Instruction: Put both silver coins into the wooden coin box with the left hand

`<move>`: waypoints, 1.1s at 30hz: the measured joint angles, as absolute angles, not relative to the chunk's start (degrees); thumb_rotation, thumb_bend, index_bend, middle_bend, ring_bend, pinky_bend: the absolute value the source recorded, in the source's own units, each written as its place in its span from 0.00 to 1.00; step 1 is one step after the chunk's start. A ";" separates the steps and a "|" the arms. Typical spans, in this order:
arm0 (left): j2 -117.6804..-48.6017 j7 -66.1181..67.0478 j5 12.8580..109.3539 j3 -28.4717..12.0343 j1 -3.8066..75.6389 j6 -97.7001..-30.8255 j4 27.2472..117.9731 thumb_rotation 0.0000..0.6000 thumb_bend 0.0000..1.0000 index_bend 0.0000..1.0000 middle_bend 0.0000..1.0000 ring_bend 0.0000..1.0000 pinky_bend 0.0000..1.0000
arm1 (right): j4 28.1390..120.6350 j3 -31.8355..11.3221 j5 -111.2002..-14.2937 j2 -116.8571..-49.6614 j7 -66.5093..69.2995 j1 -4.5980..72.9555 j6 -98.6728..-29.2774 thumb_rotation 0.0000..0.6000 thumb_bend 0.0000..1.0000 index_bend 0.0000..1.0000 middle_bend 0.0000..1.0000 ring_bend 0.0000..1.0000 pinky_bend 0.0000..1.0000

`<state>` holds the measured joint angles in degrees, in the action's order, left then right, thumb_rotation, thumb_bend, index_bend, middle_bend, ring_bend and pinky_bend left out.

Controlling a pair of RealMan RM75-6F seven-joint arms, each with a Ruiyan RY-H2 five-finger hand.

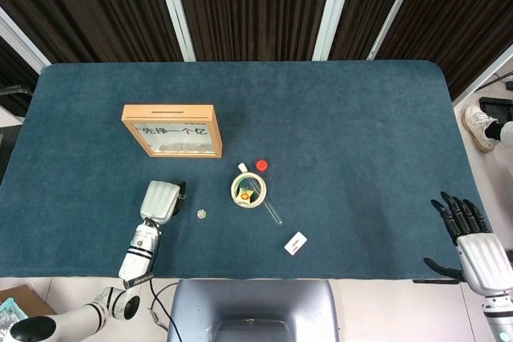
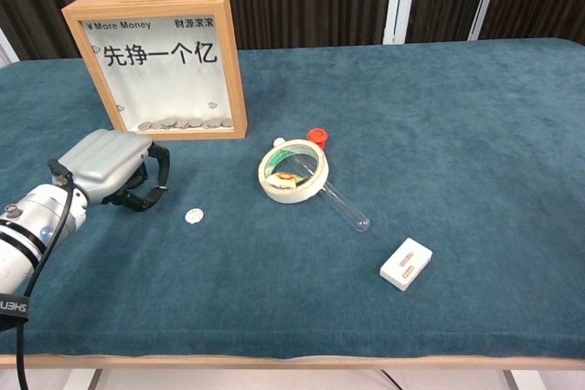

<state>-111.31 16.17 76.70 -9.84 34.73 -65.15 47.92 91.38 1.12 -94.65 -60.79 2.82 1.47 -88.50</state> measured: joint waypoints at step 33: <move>-93.16 15.13 70.30 -19.44 35.18 -67.04 77.34 1.00 0.49 0.67 1.00 1.00 1.00 | 91.59 0.60 -93.33 -60.76 3.25 2.52 -86.38 1.00 0.10 0.00 0.00 0.00 0.02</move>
<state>-93.16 15.13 70.30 -19.44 35.18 -67.04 77.34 91.59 0.60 -93.33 -60.76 3.25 2.52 -86.38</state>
